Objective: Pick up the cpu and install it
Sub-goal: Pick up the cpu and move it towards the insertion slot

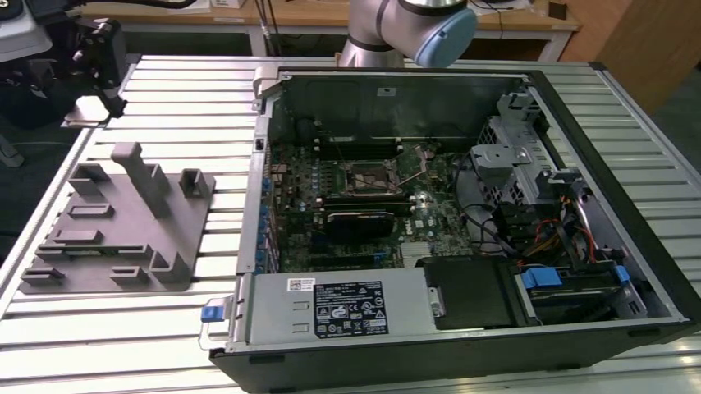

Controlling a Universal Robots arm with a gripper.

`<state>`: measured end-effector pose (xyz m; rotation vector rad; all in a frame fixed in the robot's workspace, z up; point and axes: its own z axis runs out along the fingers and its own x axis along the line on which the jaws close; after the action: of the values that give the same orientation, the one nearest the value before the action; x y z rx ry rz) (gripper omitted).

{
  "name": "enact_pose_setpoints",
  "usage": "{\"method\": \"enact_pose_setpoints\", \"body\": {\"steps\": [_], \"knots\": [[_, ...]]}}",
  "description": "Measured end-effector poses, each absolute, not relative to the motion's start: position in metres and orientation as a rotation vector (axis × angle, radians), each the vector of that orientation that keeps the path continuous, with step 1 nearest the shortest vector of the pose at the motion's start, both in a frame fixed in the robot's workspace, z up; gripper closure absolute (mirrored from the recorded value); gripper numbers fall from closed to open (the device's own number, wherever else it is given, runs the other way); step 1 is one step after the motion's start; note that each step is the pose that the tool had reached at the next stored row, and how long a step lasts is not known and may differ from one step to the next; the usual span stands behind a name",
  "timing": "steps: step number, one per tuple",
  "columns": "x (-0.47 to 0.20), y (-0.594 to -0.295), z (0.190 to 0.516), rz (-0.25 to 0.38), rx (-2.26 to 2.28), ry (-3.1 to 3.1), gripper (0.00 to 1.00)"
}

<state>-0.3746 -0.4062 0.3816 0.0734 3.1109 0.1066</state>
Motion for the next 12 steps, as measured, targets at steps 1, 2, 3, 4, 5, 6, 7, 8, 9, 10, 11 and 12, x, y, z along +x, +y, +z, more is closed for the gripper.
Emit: {"method": "enact_pose_setpoints", "body": {"steps": [1, 2, 3, 4, 5, 6, 7, 8, 9, 10, 11, 12], "knots": [[-0.374, -0.406, 0.382, 0.107, 0.073, 3.111, 0.46], [-0.373, -0.406, 0.382, 0.107, 0.073, 3.111, 0.46], [-0.372, -0.406, 0.382, 0.107, 0.073, 3.111, 0.46], [-0.371, -0.406, 0.382, 0.107, 0.073, 3.111, 0.46], [-0.370, -0.406, 0.382, 0.107, 0.073, 3.111, 0.46], [-0.369, -0.406, 0.382, 0.107, 0.073, 3.111, 0.46], [-0.367, -0.406, 0.382, 0.107, 0.073, 3.111, 0.46], [-0.366, -0.406, 0.382, 0.107, 0.073, 3.111, 0.46], [-0.364, -0.406, 0.382, 0.107, 0.073, 3.111, 0.46], [-0.363, -0.406, 0.382, 0.107, 0.073, 3.111, 0.46], [-0.361, -0.405, 0.382, 0.107, 0.073, 3.111, 0.46], [-0.360, -0.405, 0.382, 0.107, 0.073, 3.111, 0.46]]}}
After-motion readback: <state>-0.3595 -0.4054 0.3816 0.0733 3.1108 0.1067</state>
